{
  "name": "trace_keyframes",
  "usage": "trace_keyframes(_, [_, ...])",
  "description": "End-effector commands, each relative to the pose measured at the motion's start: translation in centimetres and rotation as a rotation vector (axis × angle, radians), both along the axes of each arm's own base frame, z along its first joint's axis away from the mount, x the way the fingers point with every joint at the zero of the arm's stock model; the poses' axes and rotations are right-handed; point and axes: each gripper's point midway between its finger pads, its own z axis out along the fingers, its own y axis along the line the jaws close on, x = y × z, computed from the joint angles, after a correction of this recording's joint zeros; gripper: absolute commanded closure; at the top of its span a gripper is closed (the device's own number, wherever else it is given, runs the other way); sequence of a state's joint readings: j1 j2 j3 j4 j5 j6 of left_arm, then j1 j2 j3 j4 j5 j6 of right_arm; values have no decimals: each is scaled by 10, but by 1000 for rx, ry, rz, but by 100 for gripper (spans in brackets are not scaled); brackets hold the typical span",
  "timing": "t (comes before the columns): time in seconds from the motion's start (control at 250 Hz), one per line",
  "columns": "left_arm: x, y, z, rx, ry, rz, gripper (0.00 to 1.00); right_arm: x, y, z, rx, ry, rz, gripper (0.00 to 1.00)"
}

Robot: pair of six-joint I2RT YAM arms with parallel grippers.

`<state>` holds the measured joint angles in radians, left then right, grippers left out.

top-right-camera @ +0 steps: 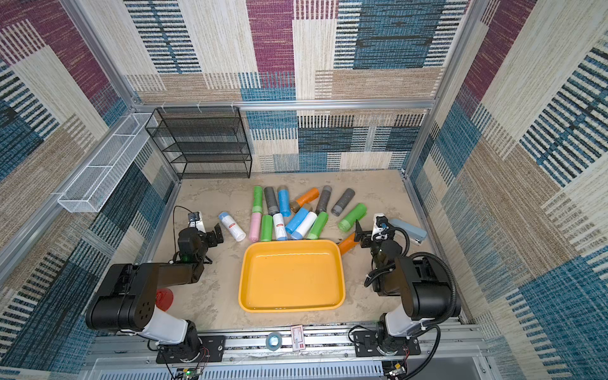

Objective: Put the roll of trash bags into the storage box
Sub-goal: Pick up the roll of trash bags from the center of the board.

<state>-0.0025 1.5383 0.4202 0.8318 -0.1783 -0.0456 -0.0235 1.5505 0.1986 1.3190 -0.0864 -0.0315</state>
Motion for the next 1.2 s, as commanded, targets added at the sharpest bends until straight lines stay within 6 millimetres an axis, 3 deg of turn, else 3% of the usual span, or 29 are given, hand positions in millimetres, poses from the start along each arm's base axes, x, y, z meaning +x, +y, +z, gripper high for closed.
trace_keyframes(0.0, [0, -1, 0, 23, 4, -15, 1, 0, -2, 6, 3, -26, -10, 1])
trace_keyframes(0.156, [-1, -1, 1, 25, 1, -15, 2, -4, -1, 8, 6, -39, -7, 1])
trace_keyframes(0.272, [-7, -5, 8, 24, -40, -42, 3, -39, -12, 27, 31, -162, -76, 1])
trace_keyframes(0.368, [-21, -3, 32, 41, -96, -6, 4, -67, -23, 49, 55, -262, -137, 1])
trace_keyframes(0.424, [-32, -2, 48, 37, -90, 28, 5, -74, -28, 60, 73, -289, -169, 1])
trace_keyframes(0.532, [-54, -14, 78, -82, -28, 26, 11, -62, -29, 79, 138, -232, -167, 1])
trace_keyframes(0.608, [-67, -41, 97, -179, 16, -77, 15, -55, -21, 94, 193, -176, -122, 1])
trace_keyframes(0.704, [-88, -68, 115, -275, 120, -148, 18, -44, -3, 105, 258, -17, -29, 1])
trace_keyframes(0.796, [-109, -85, 120, -331, 260, -186, 22, -37, 25, 104, 312, 188, 103, 1])
trace_keyframes(0.956, [-139, -88, 97, -433, 503, -96, 28, -42, 72, 100, 362, 435, 271, 1])
trace_keyframes(1.104, [-134, -98, 76, -483, 610, -81, 37, -56, 130, 117, 342, 488, 399, 1])
trace_keyframes(1.196, [-124, -104, 68, -497, 660, -73, 41, -64, 172, 113, 342, 581, 518, 1])
